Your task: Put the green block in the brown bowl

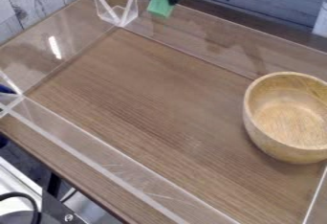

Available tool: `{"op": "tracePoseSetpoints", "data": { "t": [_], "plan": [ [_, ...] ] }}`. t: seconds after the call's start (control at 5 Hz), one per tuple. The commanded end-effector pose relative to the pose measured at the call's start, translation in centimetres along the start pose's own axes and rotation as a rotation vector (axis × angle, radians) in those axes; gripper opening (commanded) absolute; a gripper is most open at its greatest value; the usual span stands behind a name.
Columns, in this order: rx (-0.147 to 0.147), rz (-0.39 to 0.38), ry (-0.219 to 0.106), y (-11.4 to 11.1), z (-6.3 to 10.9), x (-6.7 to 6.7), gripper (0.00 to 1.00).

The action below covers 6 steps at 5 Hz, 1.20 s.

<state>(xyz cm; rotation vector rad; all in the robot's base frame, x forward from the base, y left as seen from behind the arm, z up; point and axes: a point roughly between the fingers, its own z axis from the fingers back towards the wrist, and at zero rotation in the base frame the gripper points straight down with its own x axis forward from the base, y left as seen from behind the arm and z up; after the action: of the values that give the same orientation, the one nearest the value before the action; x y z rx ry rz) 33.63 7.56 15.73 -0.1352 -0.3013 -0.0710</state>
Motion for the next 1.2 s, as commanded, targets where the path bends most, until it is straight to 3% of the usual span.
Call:
{"op": "tracePoseSetpoints", "data": {
  "t": [0.0,0.6,0.8,1.0],
  "plan": [
    [-0.022,-0.084,-0.036,-3.6,2.1,0.1,0.0],
    [-0.106,-0.321,0.04,-16.6,-1.9,-0.4,0.0],
    [-0.126,-0.358,0.075,-19.4,-4.0,-0.3,0.0],
    [-0.141,-0.368,0.107,-20.4,-6.3,-0.8,0.0]
  ]
}}
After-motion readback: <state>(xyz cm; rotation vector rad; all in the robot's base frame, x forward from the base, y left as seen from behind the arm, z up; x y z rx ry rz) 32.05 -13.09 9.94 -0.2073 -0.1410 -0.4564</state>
